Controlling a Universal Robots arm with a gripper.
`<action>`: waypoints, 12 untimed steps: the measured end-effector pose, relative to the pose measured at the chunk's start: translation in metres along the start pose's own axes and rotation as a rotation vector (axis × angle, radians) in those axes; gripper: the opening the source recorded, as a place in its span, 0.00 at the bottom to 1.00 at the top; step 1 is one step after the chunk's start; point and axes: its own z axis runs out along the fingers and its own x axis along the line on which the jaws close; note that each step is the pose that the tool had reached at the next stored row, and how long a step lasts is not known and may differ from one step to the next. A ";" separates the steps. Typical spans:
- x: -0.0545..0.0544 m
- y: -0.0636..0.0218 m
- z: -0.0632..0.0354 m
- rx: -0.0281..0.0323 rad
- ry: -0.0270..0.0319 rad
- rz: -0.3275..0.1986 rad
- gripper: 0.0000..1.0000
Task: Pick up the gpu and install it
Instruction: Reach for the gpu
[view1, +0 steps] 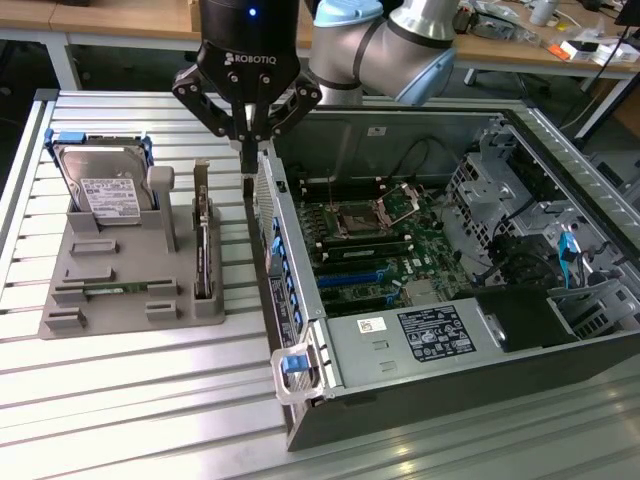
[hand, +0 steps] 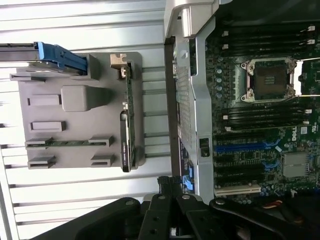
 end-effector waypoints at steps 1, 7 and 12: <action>0.002 -0.0001 -0.0001 0.0020 -0.0001 0.000 0.11; 0.009 -0.0007 -0.0003 0.0051 -0.0003 0.000 0.11; 0.012 -0.0012 -0.0004 -0.0056 0.0006 0.000 0.11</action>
